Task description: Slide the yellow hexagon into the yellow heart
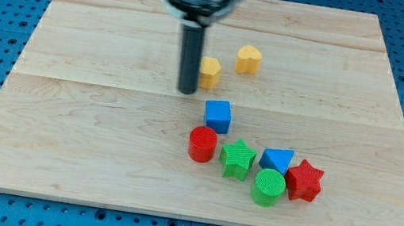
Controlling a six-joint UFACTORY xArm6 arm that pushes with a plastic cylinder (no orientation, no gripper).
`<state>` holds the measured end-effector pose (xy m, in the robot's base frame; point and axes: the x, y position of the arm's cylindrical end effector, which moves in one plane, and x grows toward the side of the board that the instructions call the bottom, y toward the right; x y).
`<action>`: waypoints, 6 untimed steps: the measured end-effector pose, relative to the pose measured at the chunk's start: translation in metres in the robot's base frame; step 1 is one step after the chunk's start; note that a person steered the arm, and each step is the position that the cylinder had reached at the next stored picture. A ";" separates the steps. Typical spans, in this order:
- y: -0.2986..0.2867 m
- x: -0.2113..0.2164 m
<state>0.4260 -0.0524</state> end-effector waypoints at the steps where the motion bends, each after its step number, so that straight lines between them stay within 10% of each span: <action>1: 0.014 -0.023; 6: 0.122 -0.021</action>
